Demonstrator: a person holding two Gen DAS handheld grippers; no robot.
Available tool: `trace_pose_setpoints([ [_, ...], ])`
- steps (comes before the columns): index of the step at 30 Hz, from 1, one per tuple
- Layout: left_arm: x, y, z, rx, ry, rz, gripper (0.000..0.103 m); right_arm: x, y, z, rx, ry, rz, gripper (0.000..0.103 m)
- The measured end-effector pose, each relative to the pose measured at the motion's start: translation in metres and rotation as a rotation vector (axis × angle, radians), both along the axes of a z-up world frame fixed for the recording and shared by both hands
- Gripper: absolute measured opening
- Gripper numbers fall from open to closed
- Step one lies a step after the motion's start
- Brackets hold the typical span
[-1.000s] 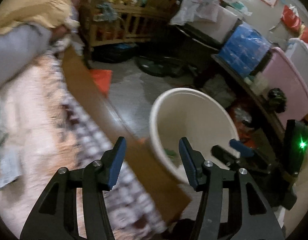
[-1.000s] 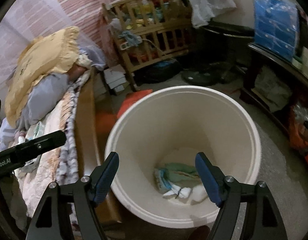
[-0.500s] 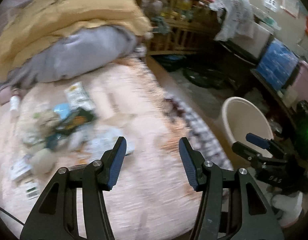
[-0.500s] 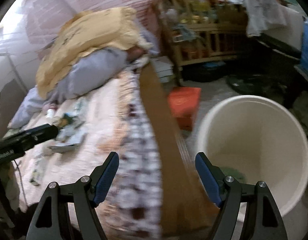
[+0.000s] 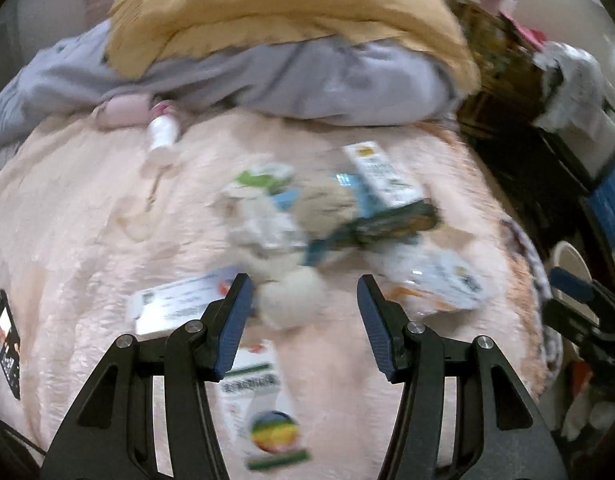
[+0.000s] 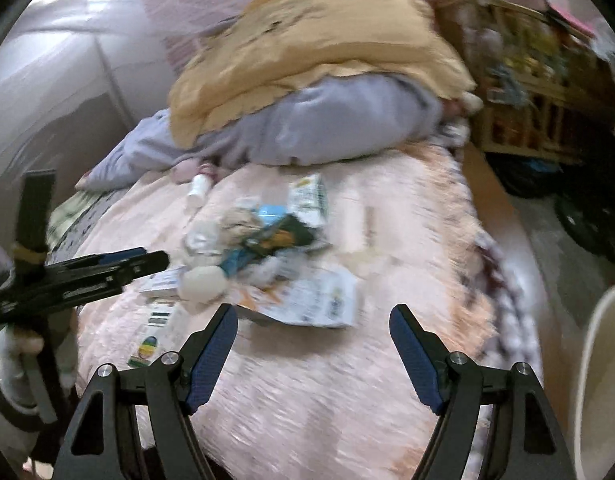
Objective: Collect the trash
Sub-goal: 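Move both open tools back over the bed, then grasp the white cloth with the left tool while the right grasps the beige tissue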
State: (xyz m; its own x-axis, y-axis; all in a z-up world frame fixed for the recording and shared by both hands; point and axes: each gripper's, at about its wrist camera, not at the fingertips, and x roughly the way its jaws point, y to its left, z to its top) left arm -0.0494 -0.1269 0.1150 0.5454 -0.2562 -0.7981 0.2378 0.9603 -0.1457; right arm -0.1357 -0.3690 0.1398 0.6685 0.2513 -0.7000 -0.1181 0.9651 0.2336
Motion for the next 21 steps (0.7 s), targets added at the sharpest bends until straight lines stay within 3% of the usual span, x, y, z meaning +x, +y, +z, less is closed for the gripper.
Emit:
trace_pose_setpoints([
  [7,0.044,0.027,-0.040,-0.085,0.117,0.055,0.057,0.046,0.042,0.007,-0.014,-0.001,0.089,0.076],
  [13,0.070,0.011,-0.063,-0.137,0.173,0.039,0.056,0.077,0.057,0.006,-0.021,0.000,0.120,0.076],
  [14,0.071,0.011,-0.062,-0.150,0.162,0.042,0.053,0.081,0.058,0.005,-0.018,0.003,0.120,0.076],
  [15,0.071,0.010,-0.061,-0.162,0.144,0.040,0.036,0.087,0.060,0.003,-0.016,0.008,0.122,0.076],
  [16,0.072,0.010,-0.060,-0.161,0.139,0.032,0.030,0.091,0.061,0.002,-0.016,0.012,0.123,0.076],
  [21,0.063,0.026,-0.043,-0.167,0.102,0.017,0.025,0.115,0.077,-0.004,-0.026,0.032,0.147,0.076],
])
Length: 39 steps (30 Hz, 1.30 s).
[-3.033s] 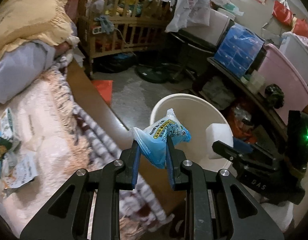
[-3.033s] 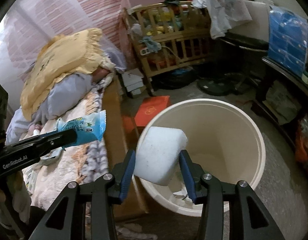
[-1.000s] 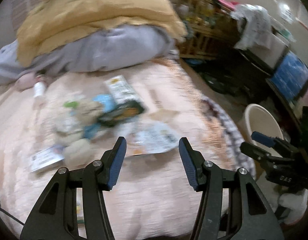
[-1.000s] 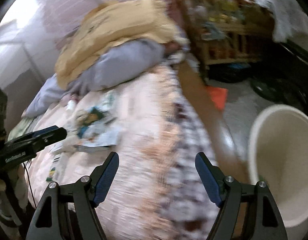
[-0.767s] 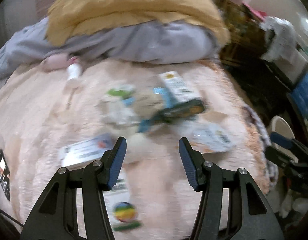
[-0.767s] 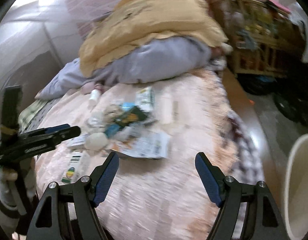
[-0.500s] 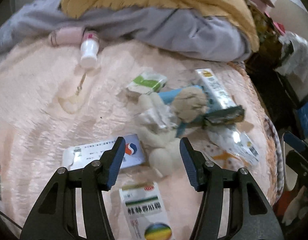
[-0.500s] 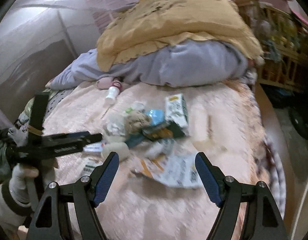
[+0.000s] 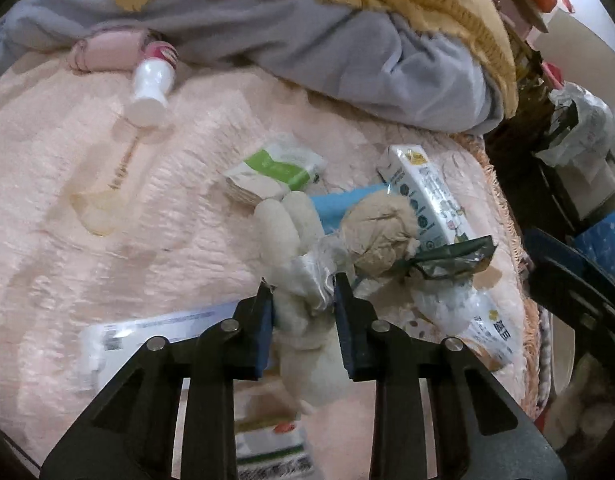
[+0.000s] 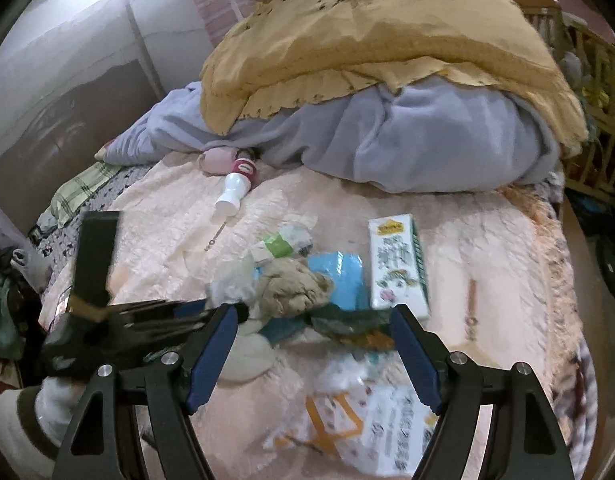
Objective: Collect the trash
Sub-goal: 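Grasp the white cloth with the left tool while the right grasps the beige tissue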
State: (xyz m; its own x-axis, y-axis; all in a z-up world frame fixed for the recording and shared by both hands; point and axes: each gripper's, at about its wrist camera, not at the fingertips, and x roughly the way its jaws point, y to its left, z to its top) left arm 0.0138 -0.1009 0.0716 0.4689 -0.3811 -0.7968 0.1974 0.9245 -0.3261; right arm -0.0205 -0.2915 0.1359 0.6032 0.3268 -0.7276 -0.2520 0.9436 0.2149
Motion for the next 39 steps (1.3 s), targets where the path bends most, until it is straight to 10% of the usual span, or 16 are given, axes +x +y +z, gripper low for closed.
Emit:
trace_pose_setpoints([
  [19,-0.023,0.077,0.033,-0.018,-0.043,0.101,0.025,0.077,0.079,-0.053,-0.089,0.095,0.102,0.071],
  [23,-0.026,0.073,0.032,-0.014,-0.044,0.095,0.025,0.087,0.084,-0.073,-0.112,0.153,0.100,0.028],
  [26,-0.030,0.069,0.035,-0.017,-0.051,0.085,0.025,0.076,0.078,-0.065,-0.082,0.126,0.108,0.019],
  [36,-0.045,0.052,0.055,-0.034,-0.085,0.060,0.025,0.025,0.052,-0.014,-0.020,0.023,0.095,0.019],
  [39,-0.054,0.054,0.061,-0.006,-0.114,0.061,0.025,0.031,0.062,-0.019,-0.029,0.042,0.093,0.052],
])
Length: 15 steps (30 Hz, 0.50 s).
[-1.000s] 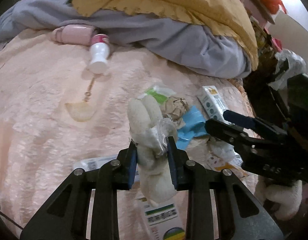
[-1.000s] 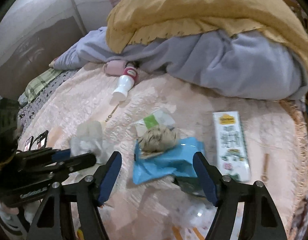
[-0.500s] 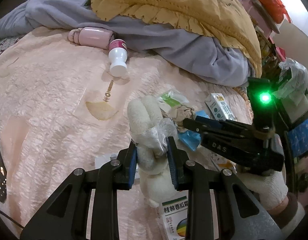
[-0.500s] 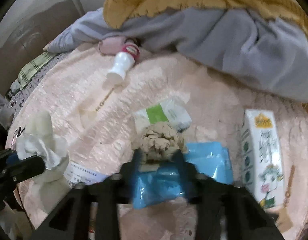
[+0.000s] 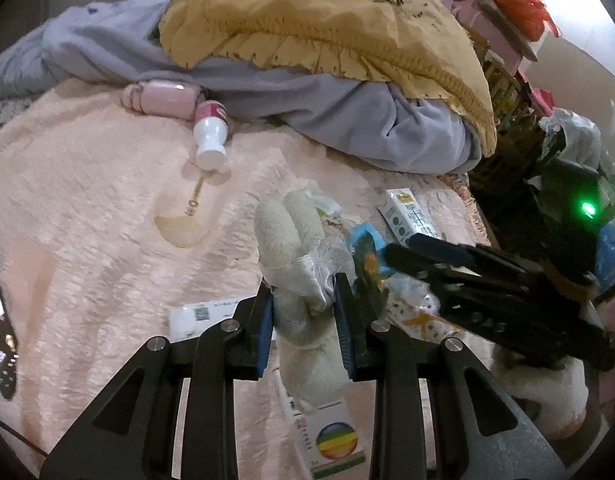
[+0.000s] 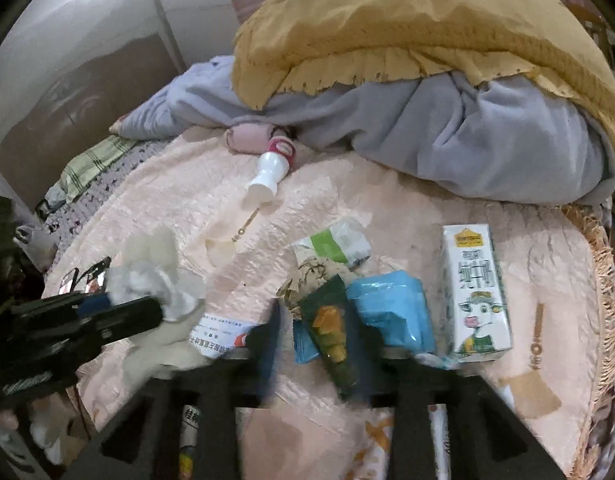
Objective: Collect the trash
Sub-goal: 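Grasp the white cloth with the left tool while the right grasps the beige tissue, then carry cloth and tissue over the cream bucket and open both tools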
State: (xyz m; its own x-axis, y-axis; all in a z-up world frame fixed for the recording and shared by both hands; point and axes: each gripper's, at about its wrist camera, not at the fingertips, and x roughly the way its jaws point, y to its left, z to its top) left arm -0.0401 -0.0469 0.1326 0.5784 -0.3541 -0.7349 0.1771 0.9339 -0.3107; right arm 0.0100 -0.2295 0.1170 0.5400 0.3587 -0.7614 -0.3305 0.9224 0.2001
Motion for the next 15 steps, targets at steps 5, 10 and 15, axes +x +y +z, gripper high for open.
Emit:
trace_pose_setpoints([
  [5,-0.005,0.012,-0.005,0.008,0.016,0.012,0.025,0.023,0.033,-0.018,-0.038,0.018,0.024,0.053],
  [10,-0.002,0.018,-0.016,0.002,0.049,0.017,0.025,0.055,0.050,-0.046,-0.114,0.082,0.021,0.053],
  [15,-0.001,0.014,-0.018,-0.009,0.049,0.010,0.025,0.055,0.038,-0.046,-0.062,0.094,0.010,0.025],
])
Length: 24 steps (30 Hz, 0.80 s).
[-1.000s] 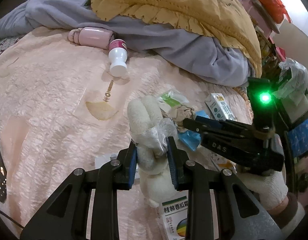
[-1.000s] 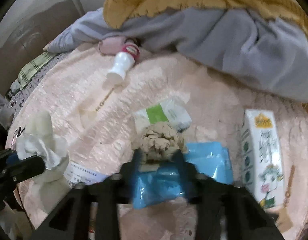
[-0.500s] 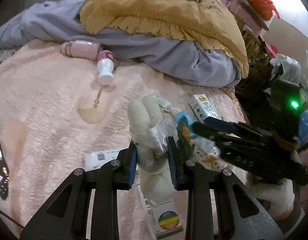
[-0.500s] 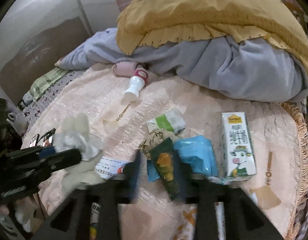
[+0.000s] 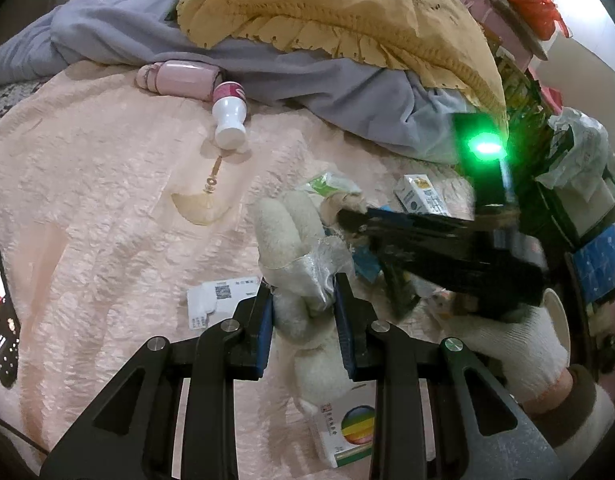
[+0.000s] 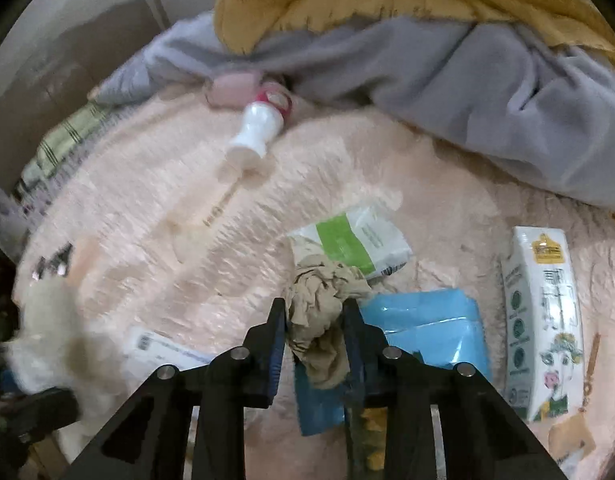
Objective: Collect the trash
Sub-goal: 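Carry cloth and tissue over the cream bucket and open both tools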
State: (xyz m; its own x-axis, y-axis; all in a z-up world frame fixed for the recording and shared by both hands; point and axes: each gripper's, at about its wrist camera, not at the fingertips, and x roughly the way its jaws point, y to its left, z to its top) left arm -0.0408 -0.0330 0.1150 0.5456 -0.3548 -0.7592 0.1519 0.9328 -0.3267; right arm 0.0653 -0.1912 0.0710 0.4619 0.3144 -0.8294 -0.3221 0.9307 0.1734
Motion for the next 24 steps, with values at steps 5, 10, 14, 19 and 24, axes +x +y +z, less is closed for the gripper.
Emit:
trace_pose_setpoints([
  [5,-0.003,-0.009,0.007,-0.024,-0.011,-0.012,0.025,-0.036,-0.020,0.050,0.119,-0.108,0.025,0.024],
  [10,-0.015,-0.031,0.023,-0.038,-0.043,-0.051,0.025,-0.087,-0.043,0.082,0.163,-0.183,0.021,0.024],
  [14,-0.027,-0.056,0.035,-0.037,-0.064,-0.096,0.025,-0.119,-0.064,0.094,0.197,-0.210,-0.012,0.024],
  [19,-0.040,-0.086,0.051,-0.037,-0.094,-0.147,0.025,-0.156,-0.098,0.108,0.208,-0.240,-0.068,0.024],
  [24,-0.054,-0.121,0.061,-0.030,-0.109,-0.211,0.025,-0.190,-0.127,0.113,0.172,-0.265,-0.111,0.024],
])
